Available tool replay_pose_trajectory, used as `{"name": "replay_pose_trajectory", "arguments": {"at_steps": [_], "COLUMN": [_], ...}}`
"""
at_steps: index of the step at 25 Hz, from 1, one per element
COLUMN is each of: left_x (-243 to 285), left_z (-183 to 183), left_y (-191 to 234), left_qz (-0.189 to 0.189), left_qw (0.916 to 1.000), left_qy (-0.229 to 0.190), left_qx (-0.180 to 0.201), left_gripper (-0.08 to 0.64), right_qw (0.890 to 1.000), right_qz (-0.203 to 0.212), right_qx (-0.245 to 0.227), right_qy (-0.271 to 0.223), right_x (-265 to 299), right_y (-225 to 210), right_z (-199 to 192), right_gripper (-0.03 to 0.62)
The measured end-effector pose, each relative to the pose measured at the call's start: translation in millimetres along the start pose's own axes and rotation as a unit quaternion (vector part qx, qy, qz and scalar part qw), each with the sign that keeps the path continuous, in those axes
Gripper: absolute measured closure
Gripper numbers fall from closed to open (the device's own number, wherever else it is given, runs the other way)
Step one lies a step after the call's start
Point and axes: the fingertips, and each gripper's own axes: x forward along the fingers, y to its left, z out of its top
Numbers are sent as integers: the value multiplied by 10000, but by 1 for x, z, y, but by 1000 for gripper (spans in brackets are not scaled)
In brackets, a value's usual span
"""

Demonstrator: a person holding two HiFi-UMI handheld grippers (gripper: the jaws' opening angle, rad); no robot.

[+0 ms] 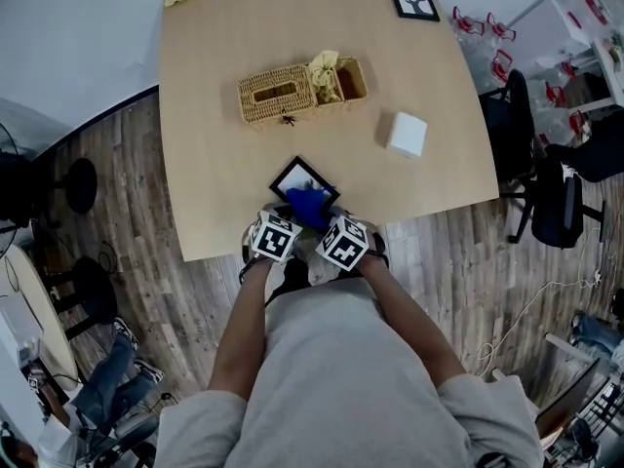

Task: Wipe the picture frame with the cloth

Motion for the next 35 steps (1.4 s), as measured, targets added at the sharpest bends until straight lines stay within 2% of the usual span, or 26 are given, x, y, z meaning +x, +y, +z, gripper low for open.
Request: {"name": "replay_pose_trajectory", "arguments": {"at_steps": [5, 16, 22, 28, 31, 35], "left_x": [6, 6, 6, 4, 4, 3], "left_z": [0, -3, -1, -2, -1, -2], "left_y": [-7, -1, 3, 7, 7, 6], "left_qz": [48, 460, 774, 1076, 1171, 1287], "left_qw": [9999, 9974, 9932, 9862, 9832, 9803], "left_qy": [66, 6, -76, -207, -266, -330], "left_qx": [-88, -548, -870, -1244, -1376, -1462], "left_gripper": [508, 508, 508, 508, 508, 508], "right_qw": [9997, 9989, 9980, 9960, 9961, 9976], "right_qz": [72, 433, 526, 760, 729, 471], "right_qx": [206, -193, -259, -356, -383, -483], "right_qy": [-61, -53, -229, -295, -305, -148], "right_x": [-8, -13, -23, -27, -29, -33], "right_y": [-19, -46, -71, -76, -83, -103], "right_z": [-11, -14, -14, -9, -11, -22], "right_gripper": [485, 486, 485, 486, 486, 485]}}
